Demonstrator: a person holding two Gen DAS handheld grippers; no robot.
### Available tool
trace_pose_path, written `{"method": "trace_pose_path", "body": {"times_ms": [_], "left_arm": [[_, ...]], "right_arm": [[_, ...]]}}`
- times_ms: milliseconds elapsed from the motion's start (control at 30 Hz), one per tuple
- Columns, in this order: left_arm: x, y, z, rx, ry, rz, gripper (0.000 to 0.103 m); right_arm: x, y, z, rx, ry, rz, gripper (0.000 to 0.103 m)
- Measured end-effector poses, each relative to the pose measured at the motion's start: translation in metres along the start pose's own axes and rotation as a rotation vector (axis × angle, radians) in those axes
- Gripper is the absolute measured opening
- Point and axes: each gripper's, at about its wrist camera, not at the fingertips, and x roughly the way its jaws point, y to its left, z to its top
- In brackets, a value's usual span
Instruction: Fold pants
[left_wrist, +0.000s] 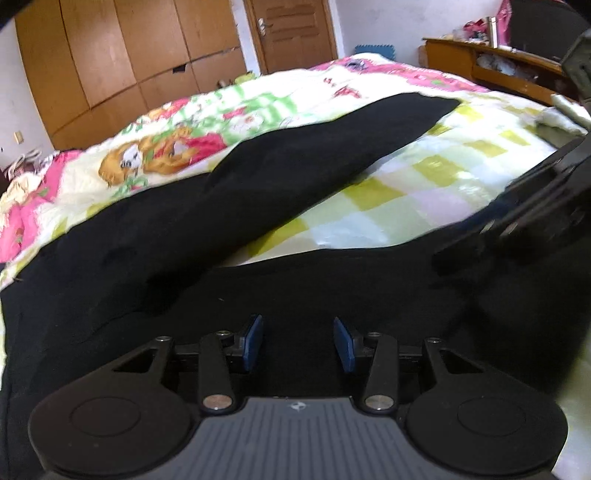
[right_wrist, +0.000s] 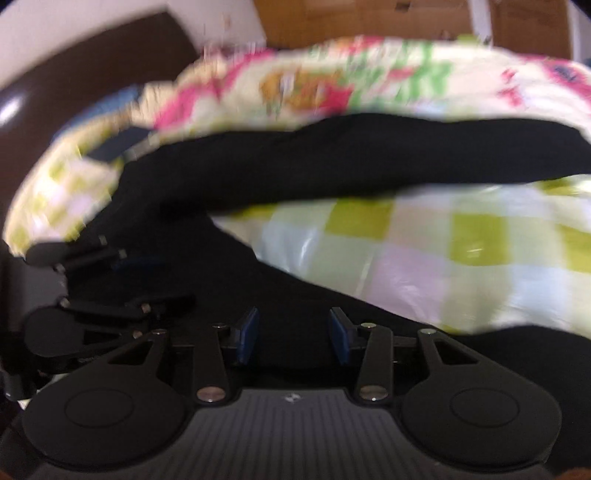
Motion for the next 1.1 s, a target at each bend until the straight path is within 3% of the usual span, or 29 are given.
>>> {"method": "trace_pose_path", "body": {"times_ms": [100, 200, 333, 367, 400, 533, 633, 767, 900, 967, 1100], "left_arm": [[0.019, 0.019, 0.004, -0.025, -0.011, 0.008, 0.064], [0.016, 0.043, 0.013, -0.021, -0.043, 0.052, 0.064], [0.002, 0.091, 0.029, -0.037, -0.077, 0.007, 0.064], [-0.002, 0.104, 0.033, -0.026, -0.082, 0.004, 0.064], [-0.004, 0.115, 0.037, -0.007, -0.09, 0.039, 0.064], [-0.009, 0.176, 0.048, 0.001, -0.09, 0.14, 0.066], [-0.002, 0.231, 0.051, -0.039, -0.049, 0.199, 0.068], [0.022, 0.287, 0.046, -0.107, 0.03, 0.241, 0.068], [0.043, 0.298, 0.038, -0.08, 0.095, 0.198, 0.07], [0.053, 0.299, 0.034, -0.048, 0.126, 0.173, 0.074], [0.07, 0.304, 0.027, -0.037, 0.184, 0.158, 0.074]], "right_arm": [[0.025, 0.001, 0.015, -0.072, -0.004, -0.079, 0.038], [0.019, 0.0, 0.04, -0.093, -0.063, -0.122, 0.043], [0.02, -0.001, 0.085, -0.172, -0.099, -0.059, 0.046], [0.027, 0.002, 0.101, -0.218, -0.095, -0.052, 0.053], [0.036, 0.006, 0.114, -0.26, -0.082, -0.052, 0.06], [0.078, 0.015, 0.172, -0.326, -0.029, -0.021, 0.062], [0.108, 0.023, 0.209, -0.321, 0.002, 0.036, 0.066], [0.153, 0.045, 0.243, -0.418, 0.042, 0.013, 0.069], [0.185, 0.048, 0.252, -0.522, 0.123, -0.041, 0.071], [0.199, 0.042, 0.253, -0.529, 0.191, -0.052, 0.072], [0.216, 0.036, 0.251, -0.511, 0.217, -0.043, 0.071]]}}
